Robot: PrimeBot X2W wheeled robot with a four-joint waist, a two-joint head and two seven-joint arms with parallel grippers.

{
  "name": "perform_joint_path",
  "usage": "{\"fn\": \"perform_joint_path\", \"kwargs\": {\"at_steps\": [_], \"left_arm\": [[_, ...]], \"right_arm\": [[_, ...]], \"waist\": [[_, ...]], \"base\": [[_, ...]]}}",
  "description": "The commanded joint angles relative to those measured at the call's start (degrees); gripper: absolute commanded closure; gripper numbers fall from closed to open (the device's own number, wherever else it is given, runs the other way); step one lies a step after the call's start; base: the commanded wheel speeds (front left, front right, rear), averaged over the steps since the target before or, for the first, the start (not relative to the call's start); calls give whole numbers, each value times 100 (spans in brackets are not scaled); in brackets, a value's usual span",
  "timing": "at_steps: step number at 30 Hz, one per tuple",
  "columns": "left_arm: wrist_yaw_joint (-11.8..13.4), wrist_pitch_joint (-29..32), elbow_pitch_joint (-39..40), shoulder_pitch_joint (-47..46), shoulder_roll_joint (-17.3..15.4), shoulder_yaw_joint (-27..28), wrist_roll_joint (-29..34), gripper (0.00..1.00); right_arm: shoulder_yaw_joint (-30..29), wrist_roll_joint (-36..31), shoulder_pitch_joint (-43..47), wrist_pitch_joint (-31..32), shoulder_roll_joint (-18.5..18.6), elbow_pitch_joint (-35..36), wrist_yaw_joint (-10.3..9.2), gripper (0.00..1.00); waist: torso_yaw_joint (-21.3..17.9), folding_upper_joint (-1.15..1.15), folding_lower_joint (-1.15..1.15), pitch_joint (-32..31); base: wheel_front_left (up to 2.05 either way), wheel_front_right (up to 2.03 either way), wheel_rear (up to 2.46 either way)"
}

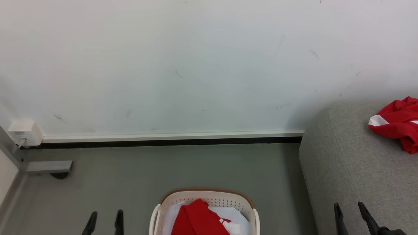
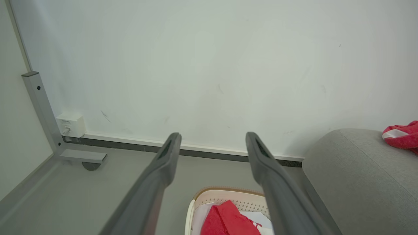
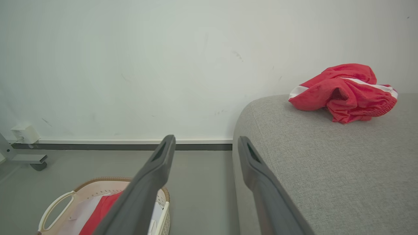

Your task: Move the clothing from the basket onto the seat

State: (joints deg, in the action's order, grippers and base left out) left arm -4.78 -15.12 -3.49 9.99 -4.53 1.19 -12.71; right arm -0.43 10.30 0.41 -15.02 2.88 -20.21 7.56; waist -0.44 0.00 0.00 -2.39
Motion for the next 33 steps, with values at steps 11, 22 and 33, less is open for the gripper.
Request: {"fn": "perform_joint_path", "kwargs": {"at_steps": [11, 22, 33], "left_arm": [[-163, -5, -75, -20, 103, 120, 185, 0], [-242, 59, -707, -840, 10, -429, 422, 0], [-261, 1178, -1985, -2832, 41, -1175, 516, 0]], "right_arm": [[105, 51, -27, -20, 3, 62, -14, 0], [120, -9, -516, -20, 2, 440, -14, 0], [90, -114, -1576, -20, 2, 1134, -14, 0]], "waist": [[-37, 0, 0, 26], [-308, 0, 0, 786], [-654, 0, 0, 2537]], "base": [[0, 0, 0], [0, 0, 0], [0, 0, 0]]}}
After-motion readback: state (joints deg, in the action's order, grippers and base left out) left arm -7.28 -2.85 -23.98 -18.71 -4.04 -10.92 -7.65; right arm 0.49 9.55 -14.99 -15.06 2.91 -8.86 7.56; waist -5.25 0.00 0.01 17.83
